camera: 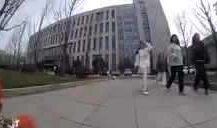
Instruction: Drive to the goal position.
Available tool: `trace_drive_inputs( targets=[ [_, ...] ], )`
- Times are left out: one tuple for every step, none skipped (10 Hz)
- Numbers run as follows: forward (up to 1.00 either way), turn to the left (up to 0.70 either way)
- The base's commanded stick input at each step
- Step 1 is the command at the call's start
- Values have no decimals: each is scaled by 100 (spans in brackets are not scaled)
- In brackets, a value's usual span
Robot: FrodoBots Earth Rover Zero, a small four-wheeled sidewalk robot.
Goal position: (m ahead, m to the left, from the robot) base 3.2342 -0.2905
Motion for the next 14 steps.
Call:
trace_drive_inputs(
  targets=[
    [70,0],
    [70,0],
    [70,0],
    [70,0],
    [70,0],
    [70,0],
    [70,0],
    [70,0],
    [70,0],
    [70,0],
    [70,0],
    [70,0],
    [70,0],
    [70,0]
  ],
)
